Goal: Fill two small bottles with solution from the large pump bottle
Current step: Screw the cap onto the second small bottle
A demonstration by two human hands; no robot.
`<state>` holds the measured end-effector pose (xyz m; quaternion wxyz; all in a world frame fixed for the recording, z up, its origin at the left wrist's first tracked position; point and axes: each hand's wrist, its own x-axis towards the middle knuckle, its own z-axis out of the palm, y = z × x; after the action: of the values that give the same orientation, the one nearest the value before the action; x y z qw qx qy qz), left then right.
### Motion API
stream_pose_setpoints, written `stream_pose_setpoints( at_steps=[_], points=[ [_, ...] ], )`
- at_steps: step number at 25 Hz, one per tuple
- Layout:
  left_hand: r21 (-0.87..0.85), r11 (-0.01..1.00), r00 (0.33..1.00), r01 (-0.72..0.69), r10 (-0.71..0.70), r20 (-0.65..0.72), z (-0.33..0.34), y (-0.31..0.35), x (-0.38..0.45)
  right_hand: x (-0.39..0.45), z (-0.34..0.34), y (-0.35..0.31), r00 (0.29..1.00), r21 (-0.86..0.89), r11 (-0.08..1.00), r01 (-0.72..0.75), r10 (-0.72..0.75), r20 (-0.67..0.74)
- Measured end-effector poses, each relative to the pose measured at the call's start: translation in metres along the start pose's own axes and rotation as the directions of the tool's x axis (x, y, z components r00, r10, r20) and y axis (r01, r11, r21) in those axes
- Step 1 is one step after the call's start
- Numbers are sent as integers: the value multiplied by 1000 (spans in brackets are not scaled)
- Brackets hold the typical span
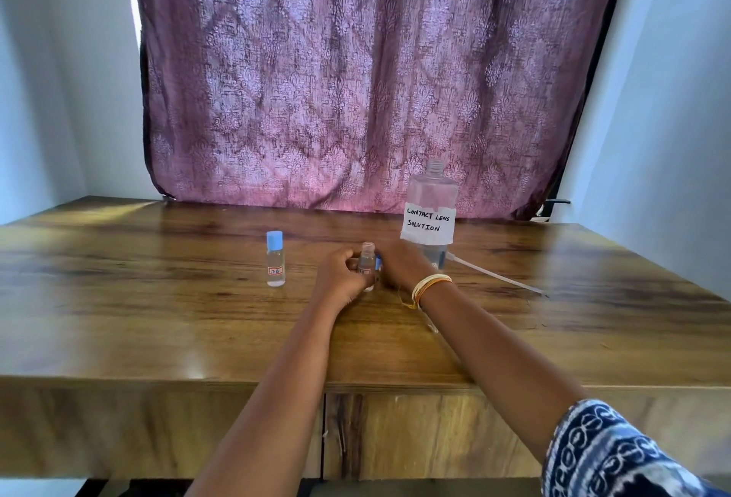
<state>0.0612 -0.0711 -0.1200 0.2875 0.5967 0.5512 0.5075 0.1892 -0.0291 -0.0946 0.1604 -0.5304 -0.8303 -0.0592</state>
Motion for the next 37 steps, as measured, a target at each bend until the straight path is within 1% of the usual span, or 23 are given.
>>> stream_pose_setpoints(
  at_steps=[3,5,7,8,10,11,13,15,17,19,21,25,31,33,35,37],
  points=[
    [26,1000,1000,-1,1,2,0,1,-1,-16,1,1,997,26,999,20,-18,-76],
    [40,999,1000,5,-5,10,0,2,-2,-31,-2,5,993,67,998,-6,14,-121],
    [54,998,1000,12,-12,16,0,3,-1,-44,-4,9,974,180,983,-17,57,-218],
    [52,999,1000,11,-12,17,0,2,-1,-48,-4,9,956,289,957,-15,98,-275],
    [41,999,1000,17,-18,19,0,1,-1,-48,-4,10,916,538,843,10,207,-342],
    [38,999,999,19,-20,26,0,1,-1,-47,-5,11,907,634,773,23,251,-338],
    [37,999,999,10,-11,43,1,1,-2,-44,-6,16,911,765,642,53,283,-301],
    [30,1000,998,-7,5,56,2,1,-1,-45,-6,19,905,837,540,91,307,-296],
    [27,999,996,-34,32,82,4,2,-3,-49,-7,19,879,876,464,133,353,-320],
    [36,997,992,-61,57,117,6,2,-3,-52,-10,17,866,896,415,159,378,-328],
    [43,995,984,-95,87,155,7,3,-4,-52,-12,15,880,911,376,171,358,-313],
    [28,995,979,-96,89,184,6,7,-8,-51,-12,13,906,918,356,175,308,-292],
    [-4,995,975,-102,101,198,5,6,-10,-50,-11,14,936,916,363,173,229,-267],
    [-15,994,974,-110,111,198,6,6,-11,-50,-10,14,948,902,397,169,185,-259],
    [-2,992,973,-127,125,197,6,6,-12,-50,-8,14,952,873,461,161,161,-261],
    [5,991,972,-131,127,197,5,7,-12,-51,-8,12,945,869,474,140,199,-260]
  ],
)
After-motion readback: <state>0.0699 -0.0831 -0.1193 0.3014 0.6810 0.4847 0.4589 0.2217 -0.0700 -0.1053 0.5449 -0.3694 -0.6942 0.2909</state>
